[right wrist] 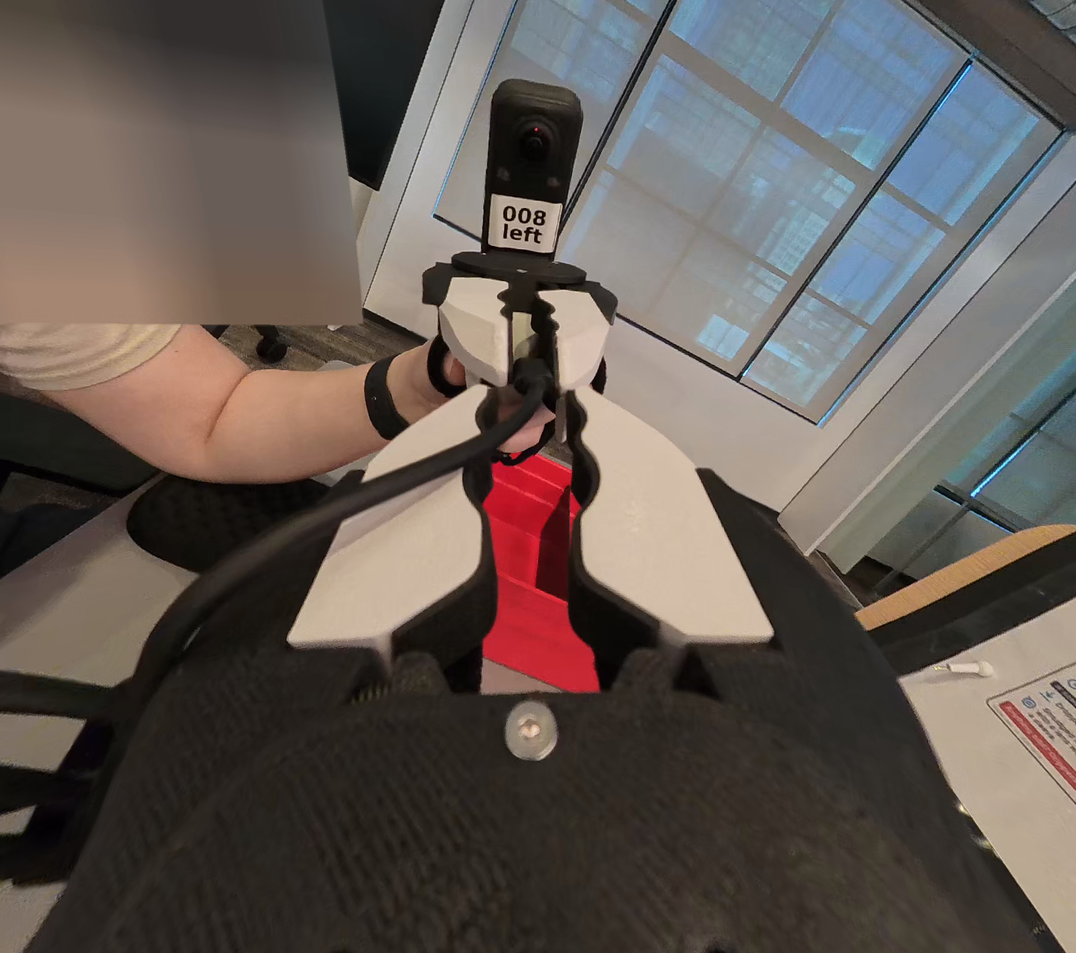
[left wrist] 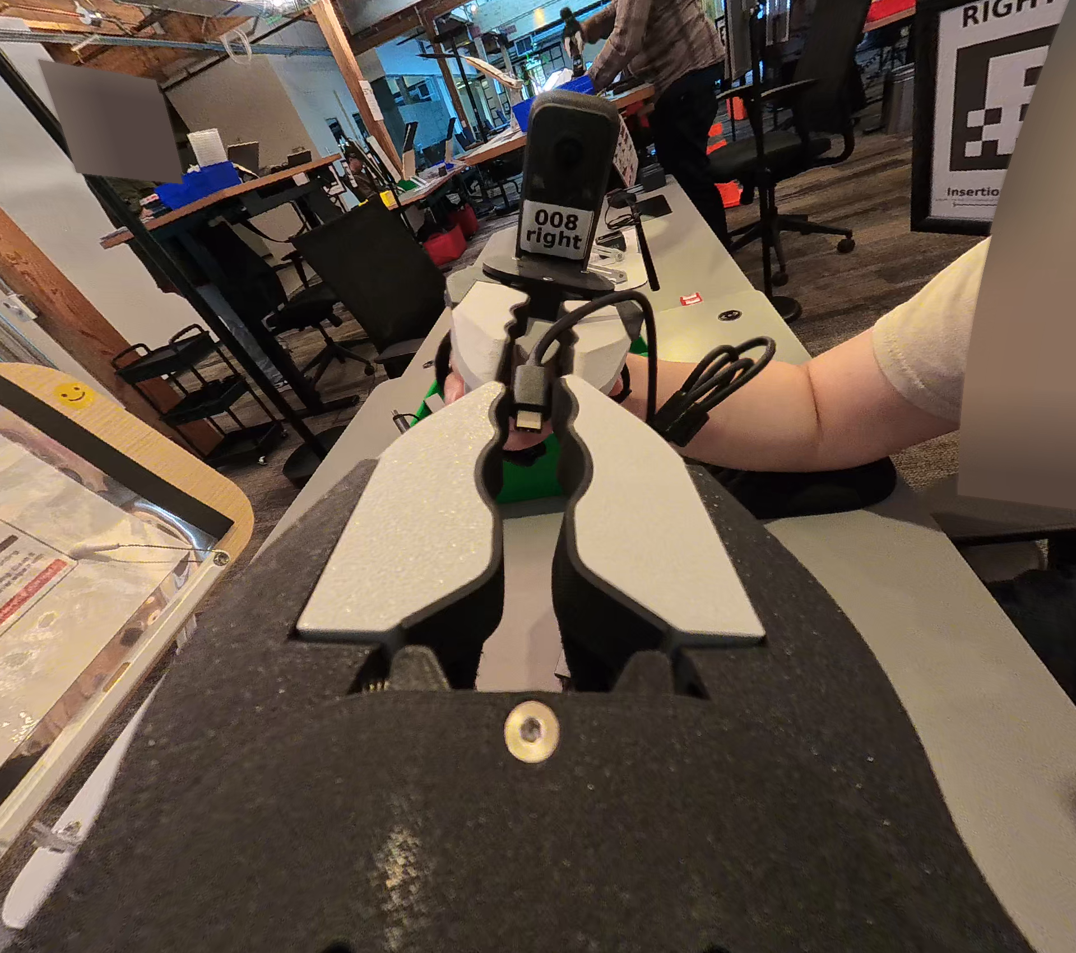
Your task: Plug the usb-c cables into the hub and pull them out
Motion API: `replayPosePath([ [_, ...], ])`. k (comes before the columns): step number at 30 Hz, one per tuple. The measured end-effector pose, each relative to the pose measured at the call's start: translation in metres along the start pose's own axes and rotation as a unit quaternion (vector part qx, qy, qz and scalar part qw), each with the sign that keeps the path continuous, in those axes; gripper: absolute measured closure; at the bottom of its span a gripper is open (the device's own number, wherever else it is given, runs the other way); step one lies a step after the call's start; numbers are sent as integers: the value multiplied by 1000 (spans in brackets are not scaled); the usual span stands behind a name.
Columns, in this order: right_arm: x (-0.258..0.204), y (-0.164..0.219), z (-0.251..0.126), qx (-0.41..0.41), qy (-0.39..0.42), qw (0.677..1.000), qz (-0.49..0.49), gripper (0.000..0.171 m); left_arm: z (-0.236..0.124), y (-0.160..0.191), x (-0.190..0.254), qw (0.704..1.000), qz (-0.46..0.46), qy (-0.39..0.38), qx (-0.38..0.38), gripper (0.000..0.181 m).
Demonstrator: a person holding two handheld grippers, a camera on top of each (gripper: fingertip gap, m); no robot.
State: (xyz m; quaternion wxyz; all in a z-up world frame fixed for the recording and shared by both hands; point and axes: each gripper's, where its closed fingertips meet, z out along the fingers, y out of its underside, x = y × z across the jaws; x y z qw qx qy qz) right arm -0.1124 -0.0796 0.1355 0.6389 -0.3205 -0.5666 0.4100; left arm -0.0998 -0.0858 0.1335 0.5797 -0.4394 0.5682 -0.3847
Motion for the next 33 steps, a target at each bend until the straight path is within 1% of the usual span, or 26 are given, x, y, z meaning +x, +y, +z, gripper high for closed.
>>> replayPosePath([
  [3, 1, -3, -2, 13, -5, 1000, 11, 150, -2, -1, -2, 1000, 2, -6, 0, 168],
  [4, 3, -4, -3, 15, 0, 1000, 11, 152, -3, -2, -2, 1000, 4, -8, 2, 168],
  [5, 3, -5, -5, 20, -1, 1000, 12, 159, -4, -3, -2, 1000, 4, -7, 2, 168],
  [7, 1, -7, -5, 26, -11, 999, 24, 162, -4, -1, -3, 1000, 7, -10, -5, 168],
  [11, 3, -6, -4, 24, -4, 999, 32, 158, -4, 2, -4, 1000, 14, -17, -19, 169],
  [13, 6, -5, -4, 20, 8, 1000, 18, 154, -4, 3, -4, 1000, 10, -15, -25, 169],
  [17, 5, -4, -4, 16, 15, 1000, 1, 153, -4, 6, -4, 999, 14, -16, -36, 169],
  [20, 3, -2, -3, 17, 4, 1000, 6, 160, -4, 9, -4, 999, 15, -18, -44, 168],
  [26, 3, 2, -1, 10, 12, 1000, -20, 158, -3, 14, -6, 998, 7, -15, -58, 168],
  [30, 8, 5, -3, -15, 35, 998, -50, 164, -3, 16, -9, 998, 5, -24, -61, 168],
  [33, 8, 5, -1, -20, 31, 998, -40, 164, -4, 15, -8, 998, -1, -18, -60, 169],
])
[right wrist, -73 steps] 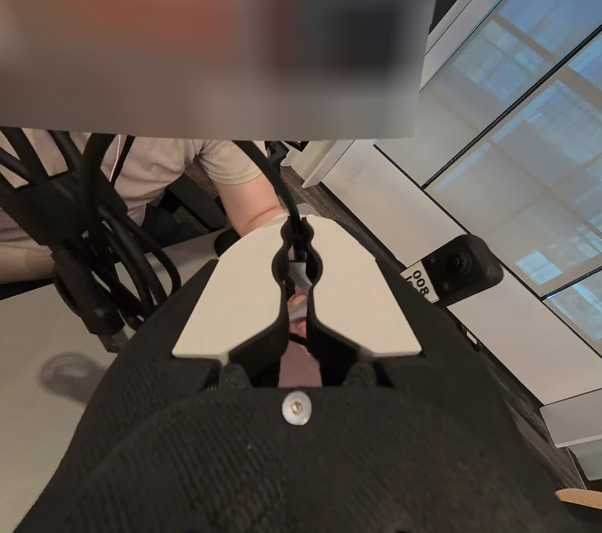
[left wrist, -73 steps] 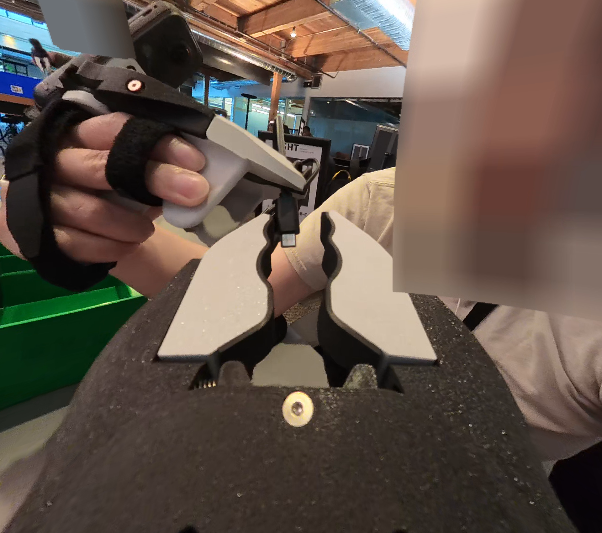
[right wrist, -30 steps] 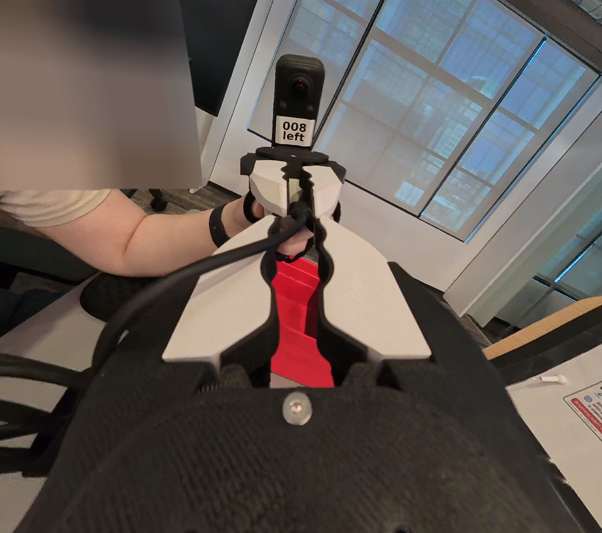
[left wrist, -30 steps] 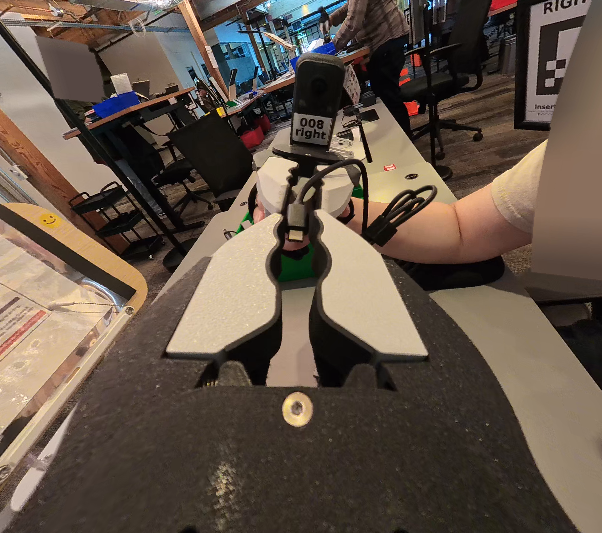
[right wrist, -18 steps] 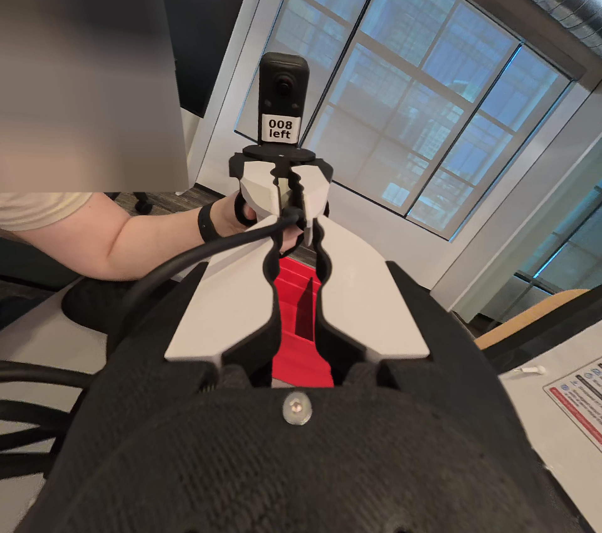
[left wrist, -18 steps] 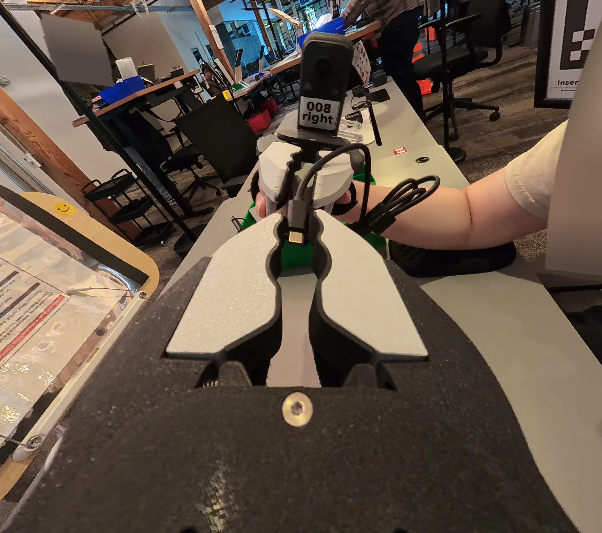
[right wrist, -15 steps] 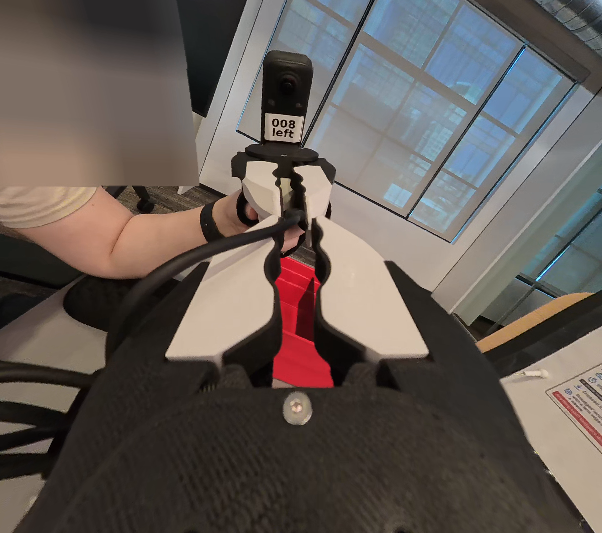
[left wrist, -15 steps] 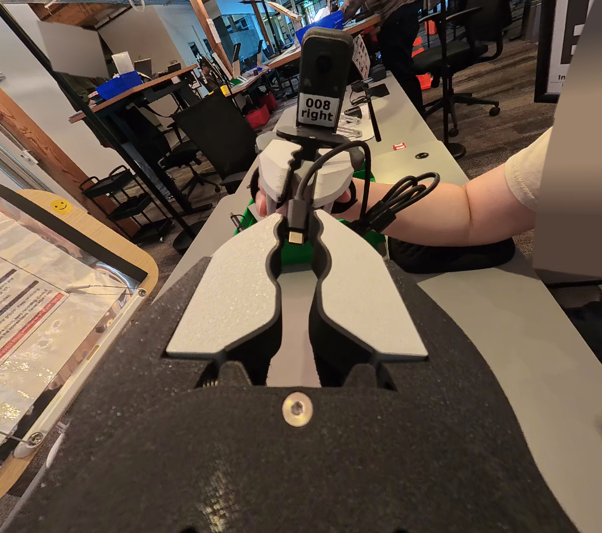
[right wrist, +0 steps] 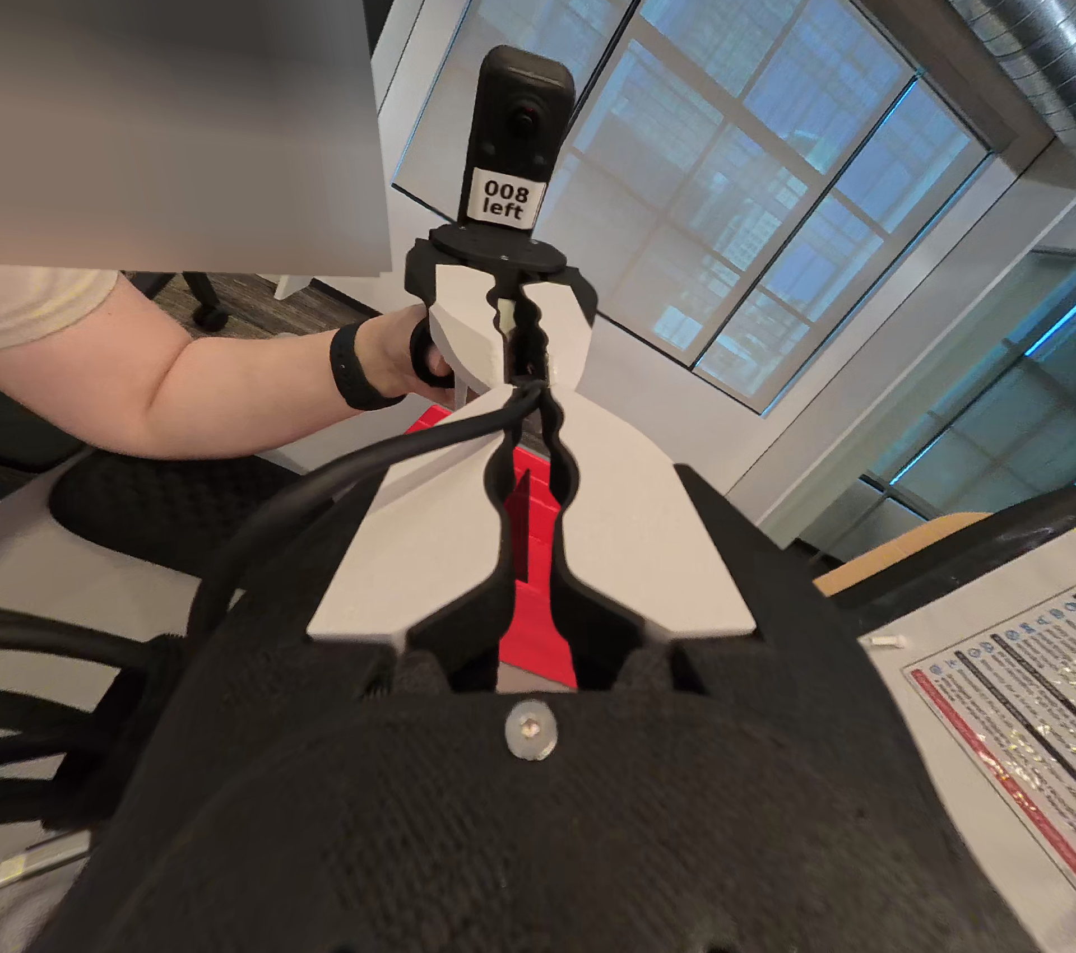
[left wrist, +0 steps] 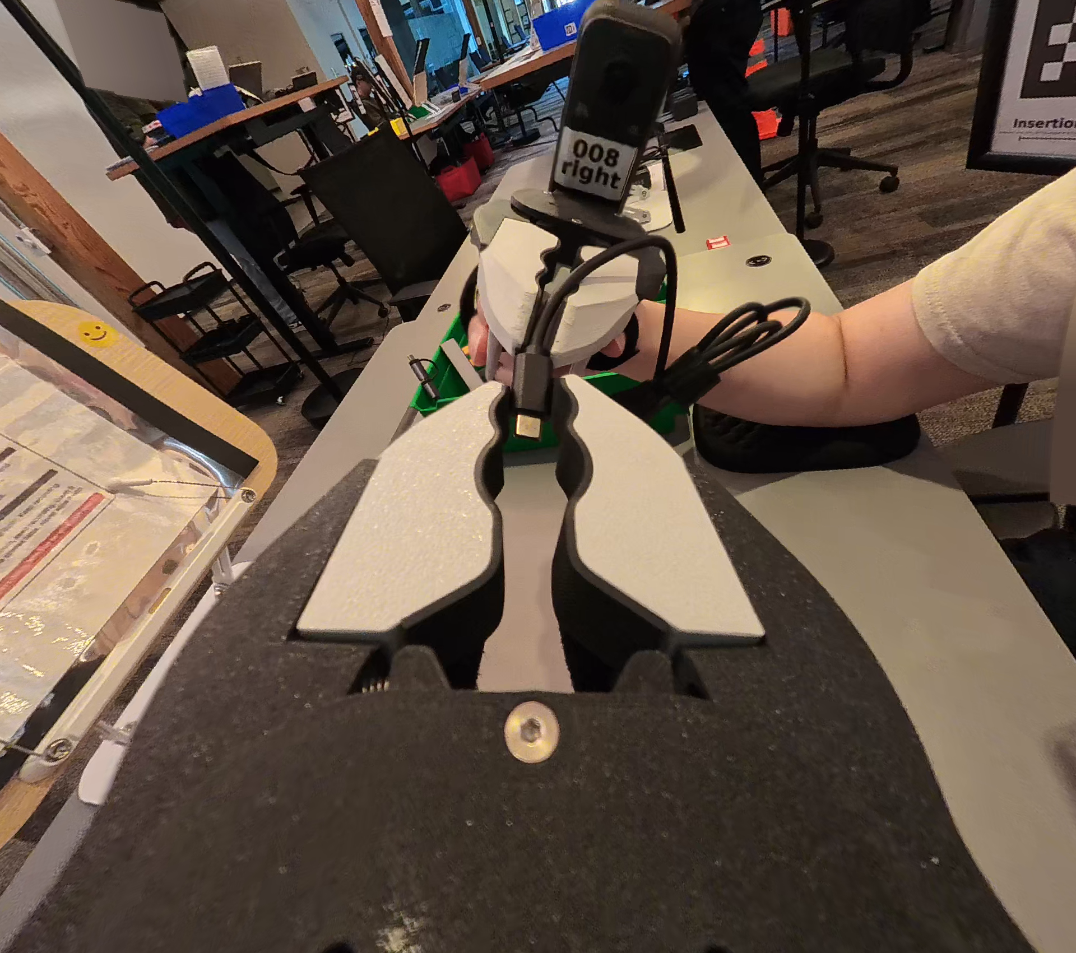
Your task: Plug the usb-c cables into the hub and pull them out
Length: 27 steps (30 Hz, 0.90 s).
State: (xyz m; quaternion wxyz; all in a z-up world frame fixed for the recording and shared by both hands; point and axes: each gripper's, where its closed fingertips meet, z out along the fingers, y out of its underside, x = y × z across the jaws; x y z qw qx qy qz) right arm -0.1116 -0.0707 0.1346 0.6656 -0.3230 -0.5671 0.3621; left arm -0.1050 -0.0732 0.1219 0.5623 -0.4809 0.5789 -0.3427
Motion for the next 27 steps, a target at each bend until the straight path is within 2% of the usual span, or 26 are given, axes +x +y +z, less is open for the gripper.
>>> replayPosePath([
  [13, -2, 15, -1, -56, -8, 998, -15, 163, 4, 18, -2, 998, -11, 2, -55, 168],
  [23, -2, 19, -4, -84, -5, 995, -49, 165, 4, 20, -4, 998, -37, 12, -48, 166],
  [27, 10, 24, -16, -113, 19, 991, -62, 165, -1, 18, -13, 998, -56, -10, -34, 139],
])
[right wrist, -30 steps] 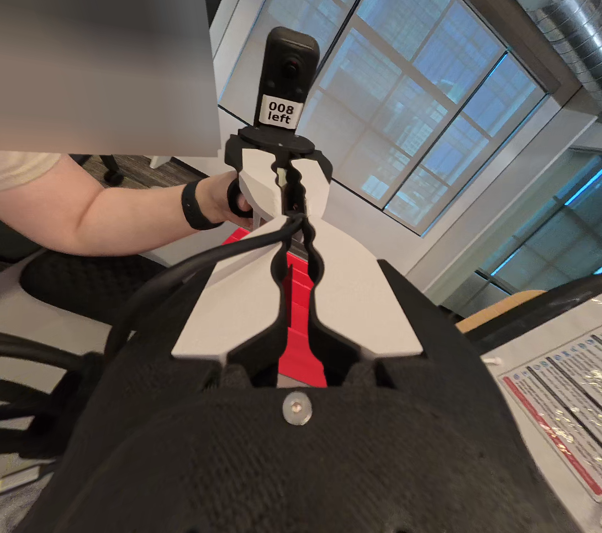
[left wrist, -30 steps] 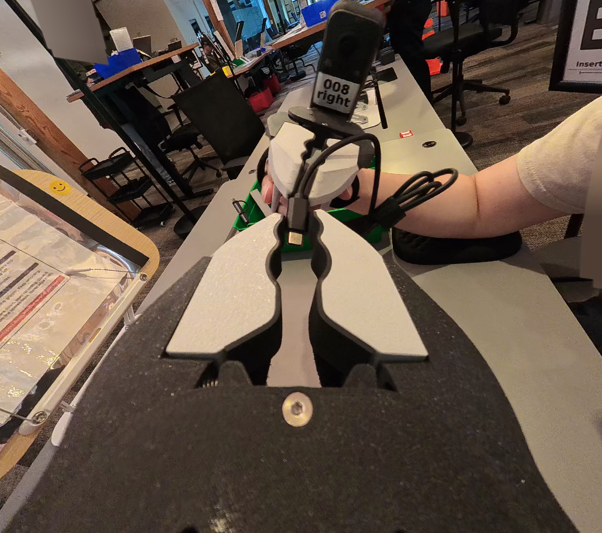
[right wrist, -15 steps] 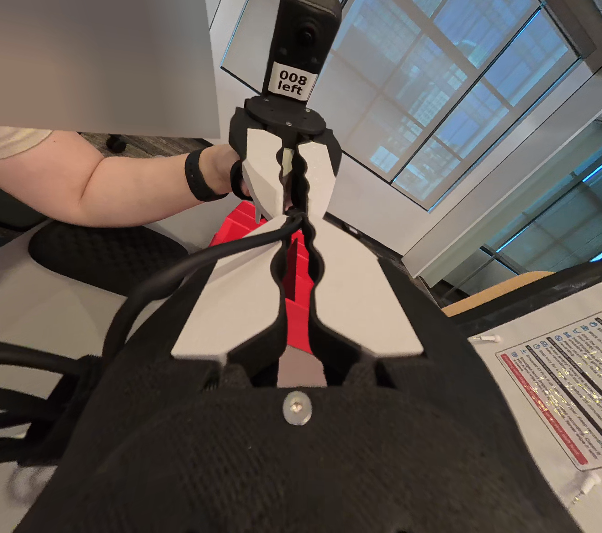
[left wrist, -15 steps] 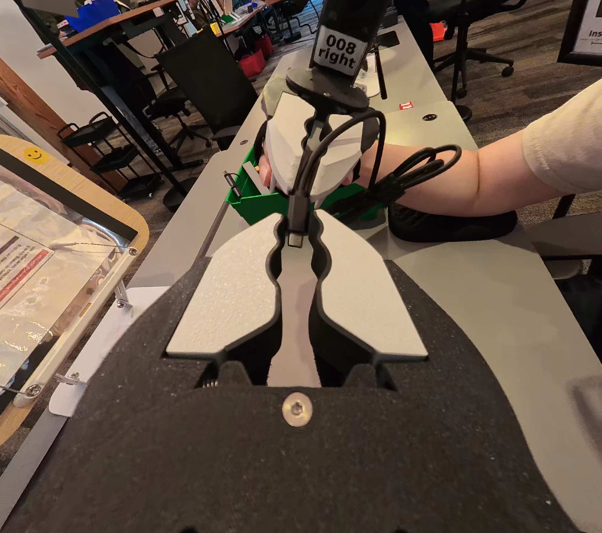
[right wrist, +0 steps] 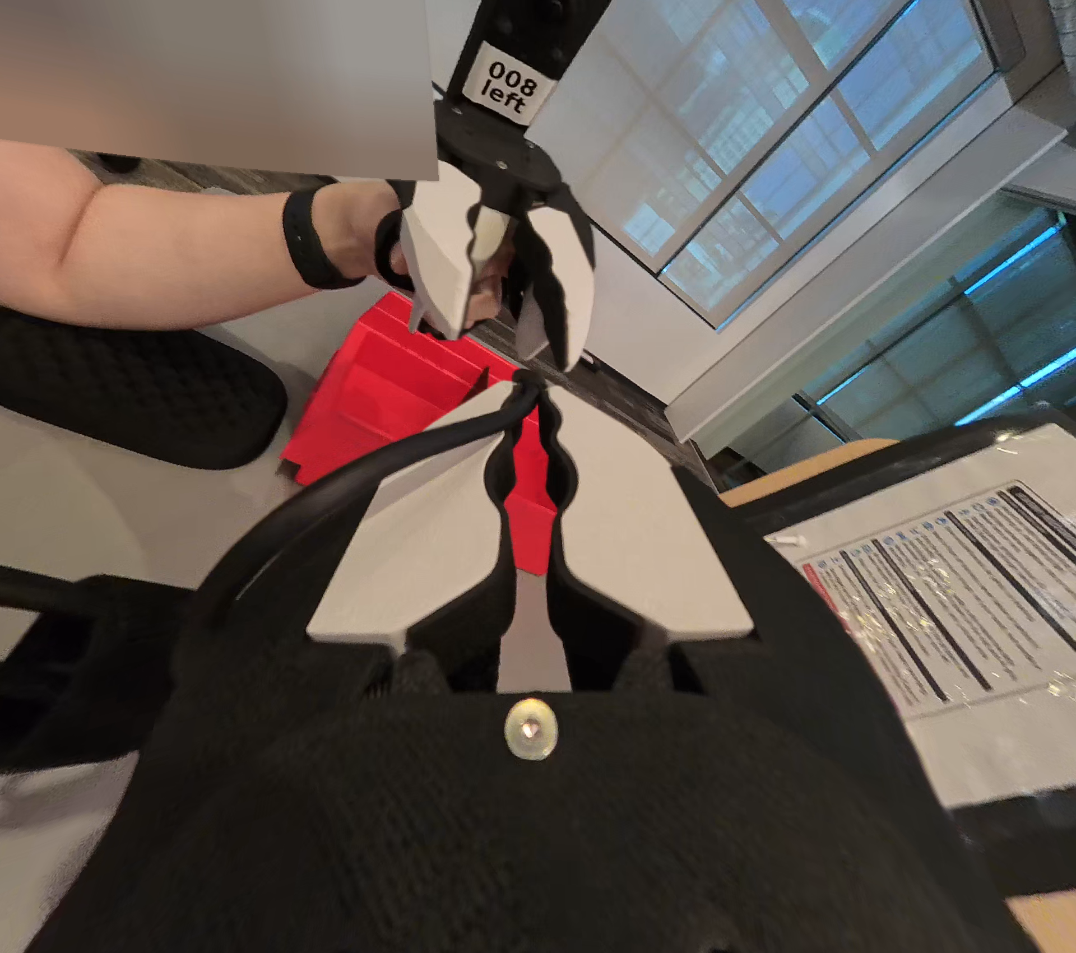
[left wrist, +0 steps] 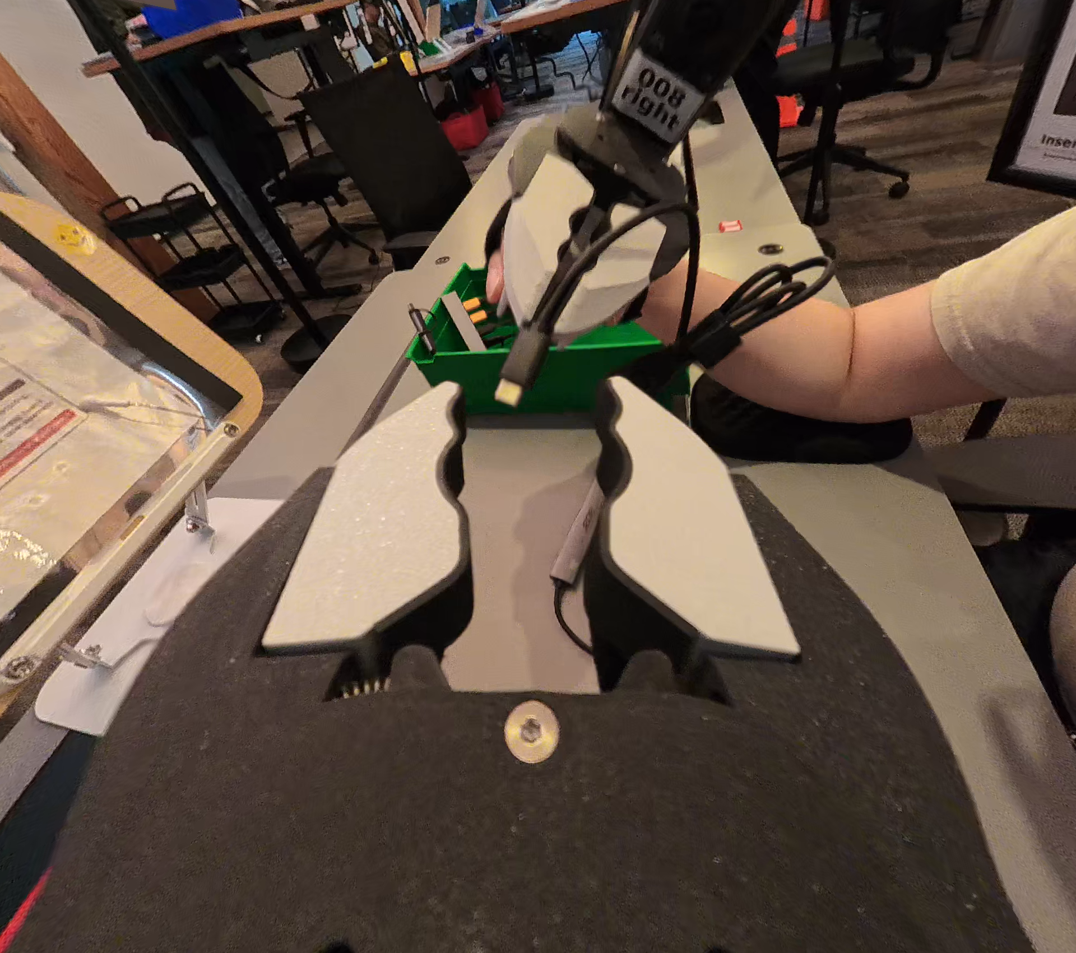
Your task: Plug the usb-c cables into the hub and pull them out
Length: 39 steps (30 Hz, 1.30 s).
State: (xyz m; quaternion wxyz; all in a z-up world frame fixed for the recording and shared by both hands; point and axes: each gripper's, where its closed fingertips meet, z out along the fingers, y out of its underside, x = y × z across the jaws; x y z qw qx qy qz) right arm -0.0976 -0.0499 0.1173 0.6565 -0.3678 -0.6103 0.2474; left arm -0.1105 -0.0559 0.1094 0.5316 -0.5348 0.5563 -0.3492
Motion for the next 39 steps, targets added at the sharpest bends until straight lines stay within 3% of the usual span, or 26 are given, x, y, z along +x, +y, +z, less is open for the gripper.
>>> replayPosePath([
  [5, 17, -10, -36, -30, 39, 998, -36, 166, 12, 36, -6, 995, 0, -15, -98, 136],
  [10, 26, -42, -90, -31, 91, 993, -73, 165, 54, 103, 8, 973, 20, 23, -228, 139],
  [15, 25, -64, -125, -22, 122, 986, -108, 165, 111, 160, 47, 952, -8, 88, -293, 147],
  [19, 24, -68, -135, -12, 124, 986, -112, 165, 133, 203, 45, 940, -48, 78, -328, 146],
  [27, 20, -65, -132, -1, 101, 989, -105, 165, 142, 234, 38, 919, -158, 72, -354, 145],
  [33, 18, -70, -136, 23, 94, 990, -103, 165, 141, 245, 33, 915, -103, 70, -385, 131],
  [35, 17, -72, -137, 31, 91, 990, -105, 165, 138, 246, 31, 918, -84, 63, -382, 151],
  [39, 16, -71, -138, 30, 90, 990, -108, 164, 130, 246, 36, 912, -68, 85, -395, 157],
])
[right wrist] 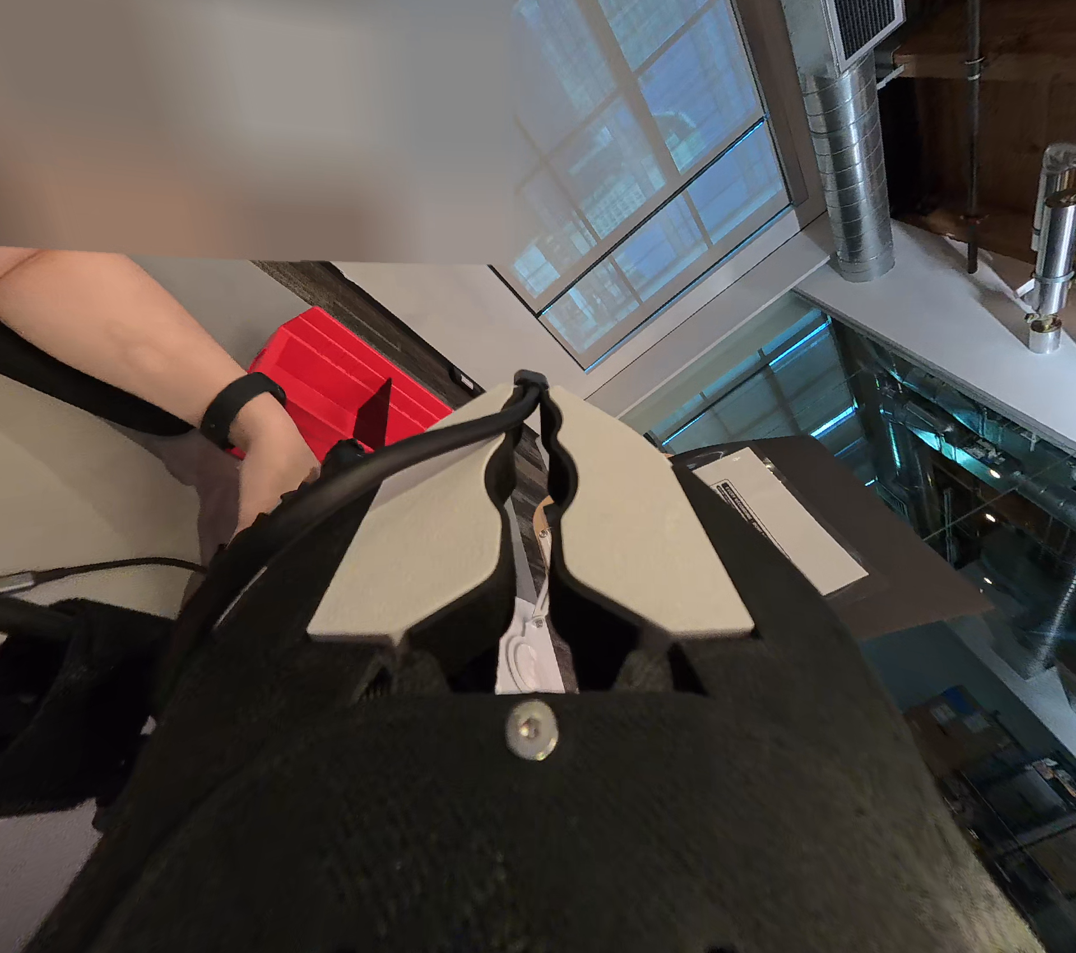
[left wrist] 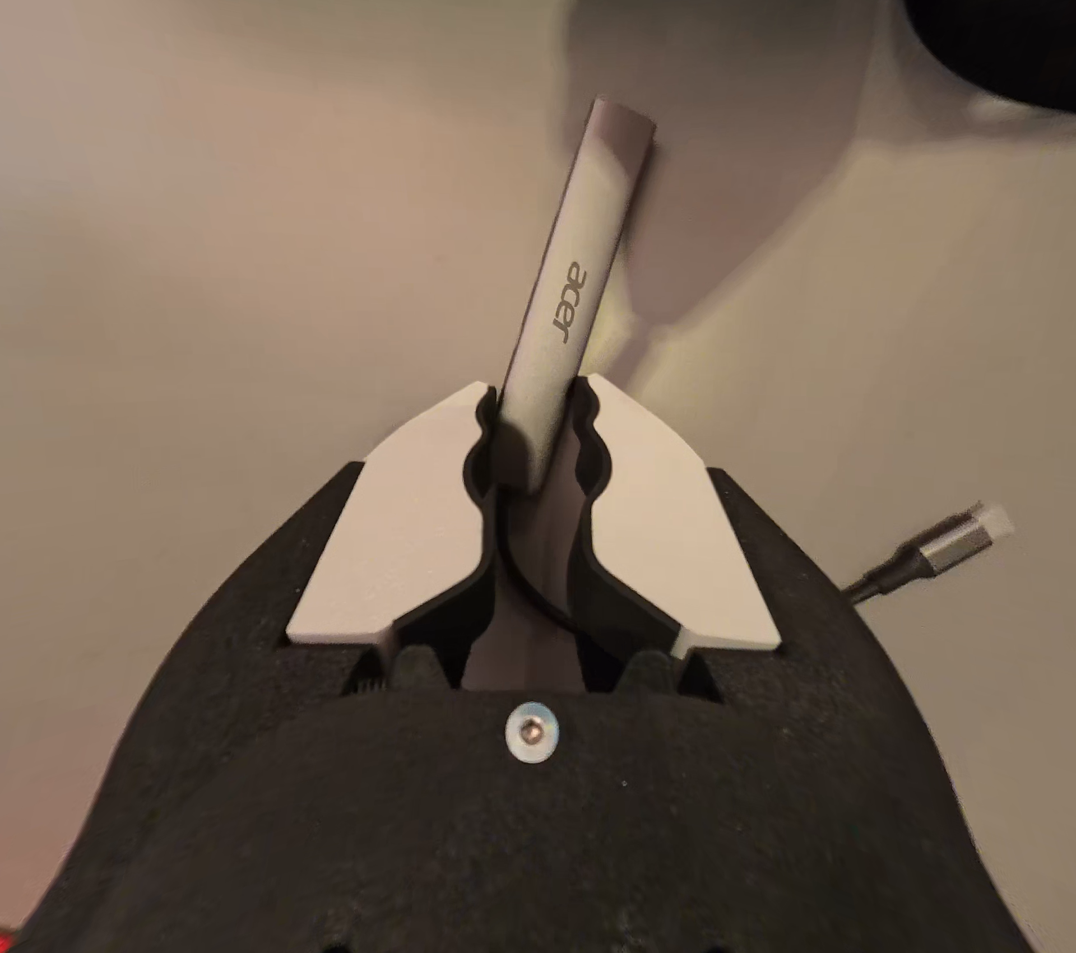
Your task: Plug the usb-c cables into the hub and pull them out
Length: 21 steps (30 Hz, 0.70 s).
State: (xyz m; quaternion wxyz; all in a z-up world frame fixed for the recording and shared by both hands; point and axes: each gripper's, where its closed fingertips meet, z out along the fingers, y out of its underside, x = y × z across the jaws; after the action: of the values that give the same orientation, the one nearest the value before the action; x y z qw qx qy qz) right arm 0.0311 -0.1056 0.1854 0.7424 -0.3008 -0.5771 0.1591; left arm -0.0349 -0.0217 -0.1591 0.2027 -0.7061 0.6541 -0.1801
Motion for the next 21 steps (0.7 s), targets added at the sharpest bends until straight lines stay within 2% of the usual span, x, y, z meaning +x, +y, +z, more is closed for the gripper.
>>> replayPosePath([
  [4, 3, 3, -1, -5, 7, 1000, 1, 165, -9, 3, -9, 998, -2, -46, -48, 158],
  [6, 5, 5, -3, -8, 13, 1000, 4, 165, -26, -7, -21, 992, 35, -120, -30, 158],
  [8, 10, 6, -7, -9, 25, 1000, 9, 165, -54, -25, -36, 974, 79, -214, 6, 159],
  [11, 22, 8, -11, -8, 53, 998, 32, 165, -104, -53, -46, 932, 132, -330, 71, 159],
  [13, 31, 12, -11, -11, 74, 996, 54, 165, -132, -61, -49, 907, 153, -385, 81, 159],
  [19, 32, 43, 13, -79, 69, 988, 117, 165, -212, -78, -47, 770, 250, -581, 87, 159],
  [21, 28, 50, 28, -91, 57, 981, 160, 165, -225, -80, -44, 744, 259, -611, 79, 159],
])
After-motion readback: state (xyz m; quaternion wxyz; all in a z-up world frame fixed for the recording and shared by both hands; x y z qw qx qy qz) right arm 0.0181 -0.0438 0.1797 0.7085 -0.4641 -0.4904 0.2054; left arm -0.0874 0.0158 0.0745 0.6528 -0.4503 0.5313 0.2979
